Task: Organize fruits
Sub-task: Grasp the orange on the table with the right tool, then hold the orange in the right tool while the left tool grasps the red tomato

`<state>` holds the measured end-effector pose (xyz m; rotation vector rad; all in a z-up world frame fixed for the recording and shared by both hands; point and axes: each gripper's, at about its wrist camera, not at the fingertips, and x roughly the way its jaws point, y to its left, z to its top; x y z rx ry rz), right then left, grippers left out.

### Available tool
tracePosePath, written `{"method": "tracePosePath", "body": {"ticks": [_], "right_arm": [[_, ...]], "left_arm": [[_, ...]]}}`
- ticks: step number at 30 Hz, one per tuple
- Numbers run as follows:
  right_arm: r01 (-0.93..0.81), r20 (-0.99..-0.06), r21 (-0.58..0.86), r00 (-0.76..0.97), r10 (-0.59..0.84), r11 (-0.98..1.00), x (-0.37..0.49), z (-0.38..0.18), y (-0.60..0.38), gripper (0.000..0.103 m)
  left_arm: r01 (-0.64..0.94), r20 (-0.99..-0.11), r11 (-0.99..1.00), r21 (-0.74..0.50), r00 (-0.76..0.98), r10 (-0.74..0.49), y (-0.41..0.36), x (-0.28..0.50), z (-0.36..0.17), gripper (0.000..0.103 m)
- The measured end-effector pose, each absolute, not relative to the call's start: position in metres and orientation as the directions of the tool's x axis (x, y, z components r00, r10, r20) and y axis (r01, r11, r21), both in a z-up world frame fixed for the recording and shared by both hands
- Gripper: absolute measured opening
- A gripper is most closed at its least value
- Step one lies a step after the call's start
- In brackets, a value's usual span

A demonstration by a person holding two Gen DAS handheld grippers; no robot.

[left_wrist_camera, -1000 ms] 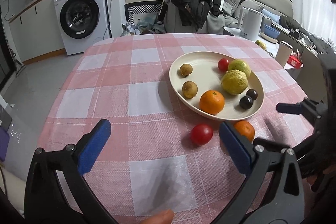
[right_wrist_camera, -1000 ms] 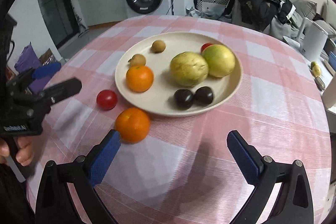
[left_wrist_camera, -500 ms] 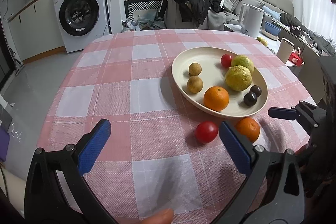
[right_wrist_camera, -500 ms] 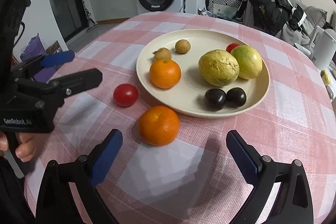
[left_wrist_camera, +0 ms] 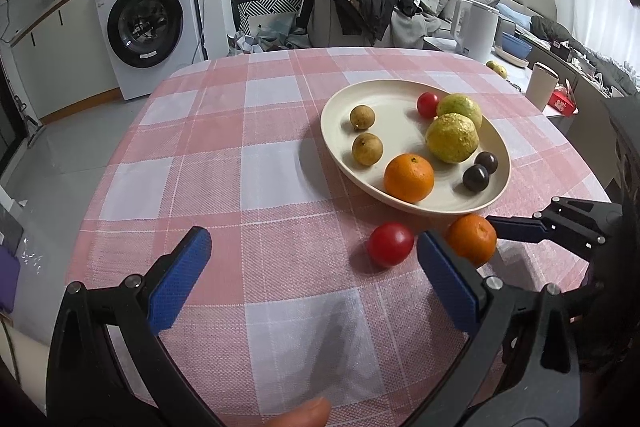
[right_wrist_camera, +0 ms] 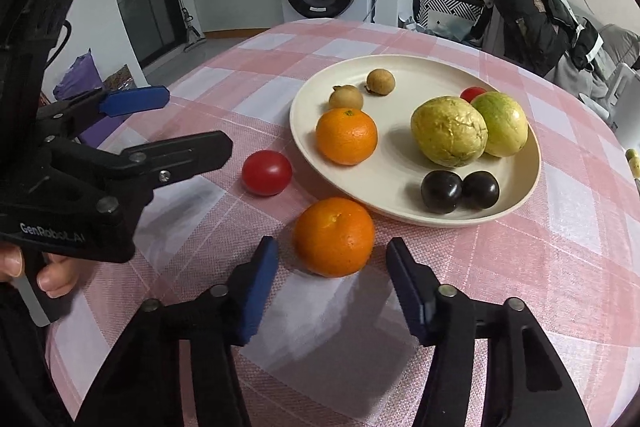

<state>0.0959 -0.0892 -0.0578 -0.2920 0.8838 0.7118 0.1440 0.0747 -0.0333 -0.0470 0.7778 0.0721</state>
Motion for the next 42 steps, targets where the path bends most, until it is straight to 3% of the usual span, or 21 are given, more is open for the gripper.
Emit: {"method": "tracePosePath", "body": {"ticks": [3, 6, 26, 28, 30, 42], "right_arm": [[-0.677, -0.785, 0.051, 0.427, 0.448, 0.734, 0.096, -0.057, -0.089, 0.054], [-0.671, -0.785, 0.055, 0.429, 0.448, 0.739, 0.097, -0.057, -0.090, 0.042], [-0.637, -0.709, 0.073, 0.508, 0.489, 0.767, 0.096, -0.010, -0.127, 0.038], [-0.625, -0.705, 0.084, 0.513, 0.490, 0.776, 0.100, -0.007, -0.133, 0.038], [-0.617, -0.706, 0.094, 0.512, 0.489, 0.782, 0.104, -0.008, -0.136, 0.038], [-0.598, -0.709, 0.114, 0.511, 0.487, 0.793, 0.112, -0.011, -0.146, 0.038]], "left_arm": [[-0.080, -0.707, 0.997, -0.015, 0.706, 0.046, 0.074, 0.146, -0.035, 0.103], [-0.076, -0.710, 0.997, -0.010, 0.703, 0.046, 0.072, 0.147, -0.037, 0.103], [-0.007, -0.749, 0.998, 0.058, 0.661, 0.048, 0.050, 0.152, -0.052, 0.102], [0.001, -0.760, 0.999, 0.050, 0.649, 0.037, 0.048, 0.156, -0.057, 0.097], [0.013, -0.776, 1.000, 0.018, 0.631, 0.006, 0.047, 0.160, -0.061, 0.081], [0.056, -0.778, 0.998, -0.027, 0.626, -0.056, 0.042, 0.170, -0.066, 0.053]]}}
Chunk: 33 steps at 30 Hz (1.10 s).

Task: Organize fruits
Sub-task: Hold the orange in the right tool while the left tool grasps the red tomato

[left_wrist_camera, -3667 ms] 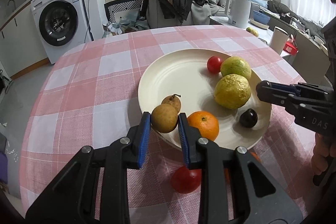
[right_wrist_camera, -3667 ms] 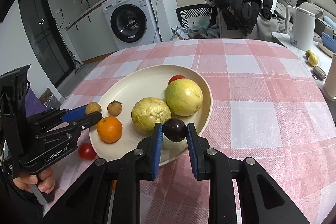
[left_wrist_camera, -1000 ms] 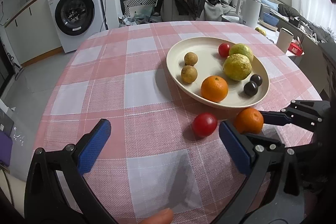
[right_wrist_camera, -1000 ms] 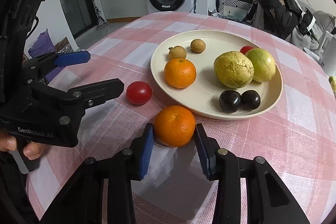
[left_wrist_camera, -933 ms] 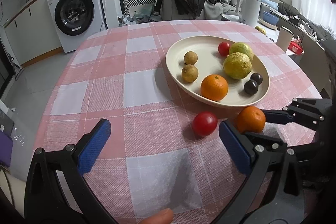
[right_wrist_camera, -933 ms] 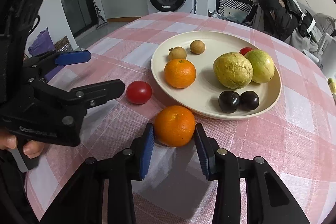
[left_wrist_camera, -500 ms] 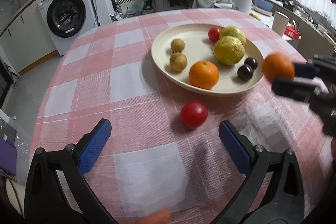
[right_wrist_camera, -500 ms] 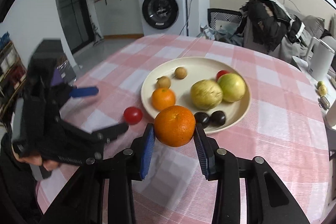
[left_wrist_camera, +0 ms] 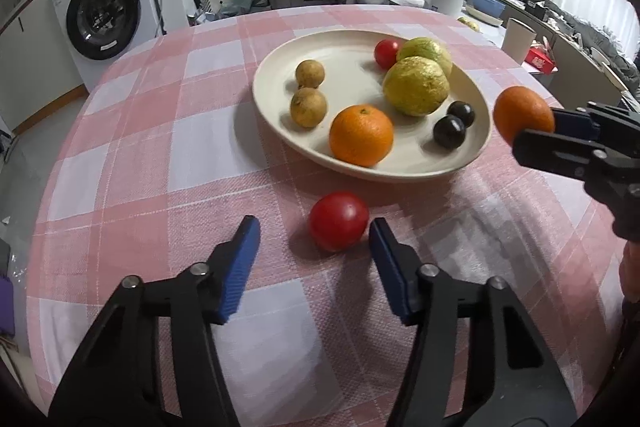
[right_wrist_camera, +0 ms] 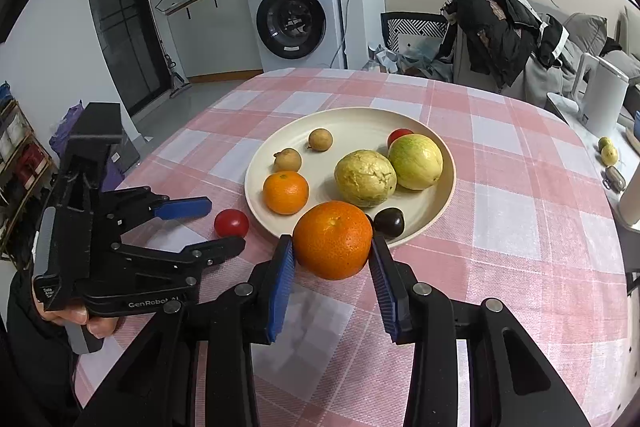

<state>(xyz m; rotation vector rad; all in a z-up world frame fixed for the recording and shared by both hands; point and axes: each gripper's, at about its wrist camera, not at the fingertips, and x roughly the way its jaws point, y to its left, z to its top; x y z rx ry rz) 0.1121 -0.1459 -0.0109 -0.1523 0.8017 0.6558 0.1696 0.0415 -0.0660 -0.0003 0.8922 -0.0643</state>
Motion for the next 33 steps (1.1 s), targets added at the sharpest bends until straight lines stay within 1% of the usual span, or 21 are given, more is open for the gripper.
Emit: {"method": "tracePosePath", "body": {"ticks": [4, 6, 7, 21, 33], "right_arm": [[-0.593, -0.708, 0.119, 0.512, 0.487, 0.796, 0.114, -0.011, -0.148, 0.038], [-0.590, -0.707, 0.120, 0.514, 0.486, 0.799, 0.114, -0.011, -0.149, 0.038], [-0.588, -0.706, 0.122, 0.515, 0.486, 0.800, 0.114, -0.011, -0.150, 0.038], [-0.573, -0.707, 0.132, 0.518, 0.482, 0.809, 0.118, -0.014, -0.155, 0.038], [-0.546, -0.682, 0.153, 0.545, 0.488, 0.824, 0.124, -0.008, -0.170, 0.038]], "left_arm": [[0.062, -0.780, 0.998, -0.029, 0.622, -0.062, 0.039, 0.172, -0.067, 0.042], [0.076, -0.780, 0.996, -0.043, 0.620, -0.081, 0.038, 0.172, -0.067, 0.030], [0.083, -0.777, 0.995, -0.048, 0.623, -0.089, 0.038, 0.171, -0.066, 0.026], [0.125, -0.750, 0.991, -0.053, 0.650, -0.122, 0.036, 0.161, -0.056, 0.026], [0.134, -0.686, 0.987, -0.091, 0.710, -0.159, 0.039, 0.143, -0.027, 0.026]]}}
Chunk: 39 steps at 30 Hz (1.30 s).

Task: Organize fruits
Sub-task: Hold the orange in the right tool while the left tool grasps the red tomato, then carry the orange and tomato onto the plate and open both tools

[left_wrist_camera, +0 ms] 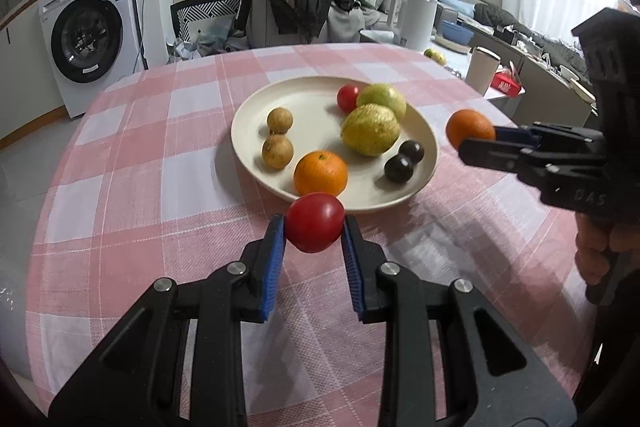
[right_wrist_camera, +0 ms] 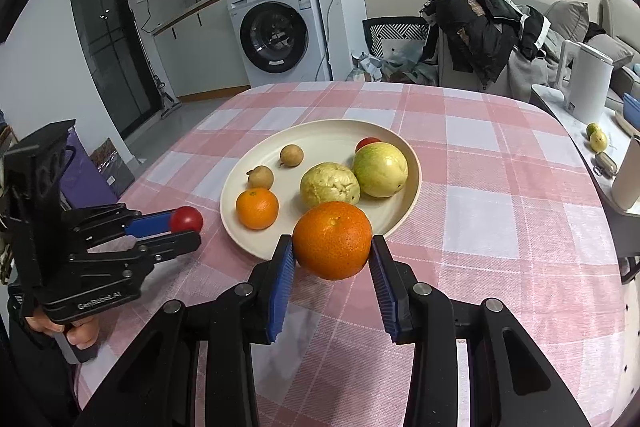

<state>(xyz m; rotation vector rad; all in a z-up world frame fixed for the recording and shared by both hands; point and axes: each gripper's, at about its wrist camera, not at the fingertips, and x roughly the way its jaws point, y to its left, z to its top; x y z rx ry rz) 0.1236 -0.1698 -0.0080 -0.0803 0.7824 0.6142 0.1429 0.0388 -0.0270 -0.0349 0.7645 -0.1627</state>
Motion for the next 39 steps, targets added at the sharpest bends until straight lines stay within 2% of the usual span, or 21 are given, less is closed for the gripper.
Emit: {"method": "tracePosePath", "body": {"ticks": [15, 25, 39], "right_arm": [[-0.514, -0.653, 0.178, 0.577, 0.492, 0.839, 0.133, 0.000, -0.184, 0.038], [-0.489, -0.681, 0.188, 0.560, 0.472, 0.852, 0.163, -0.011, -0.182, 0.038], [-0.496, -0.726, 0.116, 0.549, 0.414, 0.861, 0.189, -0.028, -0.159, 0.039]], "left_arm": [[0.145, -0.686, 0.986, -0.087, 0.709, -0.165, 0.004, 0.162, -0.025, 0.026], [0.163, -0.706, 0.983, -0.084, 0.686, -0.174, -0.017, 0.194, -0.034, 0.026], [0.137, -0.745, 0.988, -0.065, 0.652, -0.139, -0.019, 0.221, -0.053, 0.026]]}}
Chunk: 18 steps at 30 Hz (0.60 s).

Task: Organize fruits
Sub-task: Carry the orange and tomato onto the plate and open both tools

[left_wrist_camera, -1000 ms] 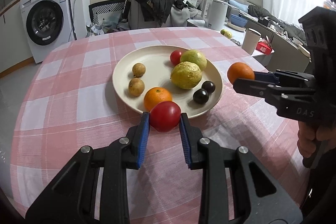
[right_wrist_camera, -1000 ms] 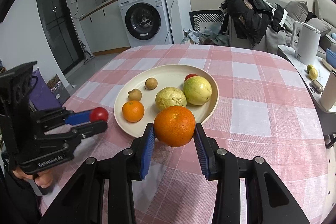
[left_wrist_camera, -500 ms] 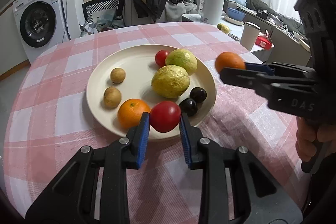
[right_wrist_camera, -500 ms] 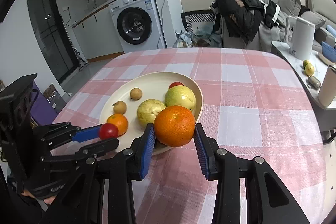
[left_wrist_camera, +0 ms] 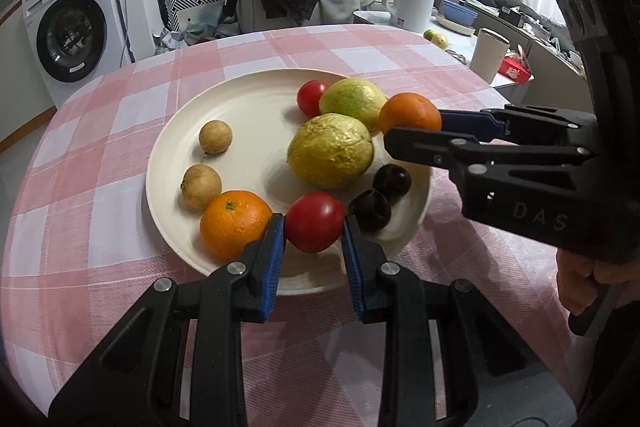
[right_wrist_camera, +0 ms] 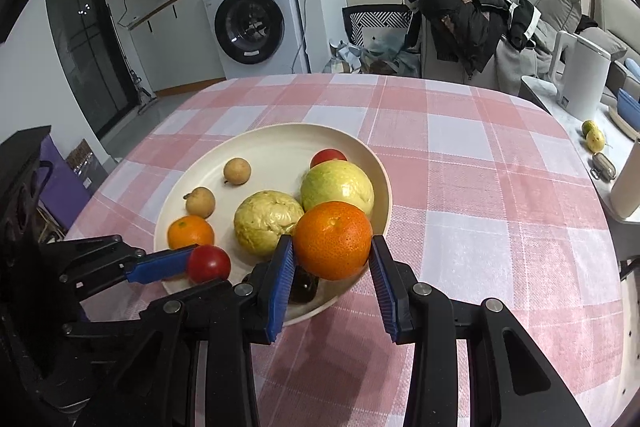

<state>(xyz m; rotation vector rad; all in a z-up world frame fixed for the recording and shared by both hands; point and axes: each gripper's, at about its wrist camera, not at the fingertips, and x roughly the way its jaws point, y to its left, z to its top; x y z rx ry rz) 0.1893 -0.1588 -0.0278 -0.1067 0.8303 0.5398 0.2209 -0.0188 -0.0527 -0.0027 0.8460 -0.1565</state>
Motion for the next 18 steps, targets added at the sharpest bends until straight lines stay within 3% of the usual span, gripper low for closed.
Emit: {"method": "tracePosePath", "body": {"ticks": [15, 18], "right_arm": [[-0.510, -0.736, 0.079, 0.550, 0.395, 0.857, 0.190, -0.031, -0.147, 0.039], [-0.525, -0.730, 0.082, 0.547, 0.410, 0.847, 0.186, -0.030, -0.149, 0.044]], "left_arm": [[0.109, -0.743, 0.992, -0.066, 0.658, -0.122, -0.011, 0.222, -0.056, 0.026], [0.112, -0.737, 0.992, -0.058, 0.665, -0.118, -0.010, 0.218, -0.054, 0.028]]}}
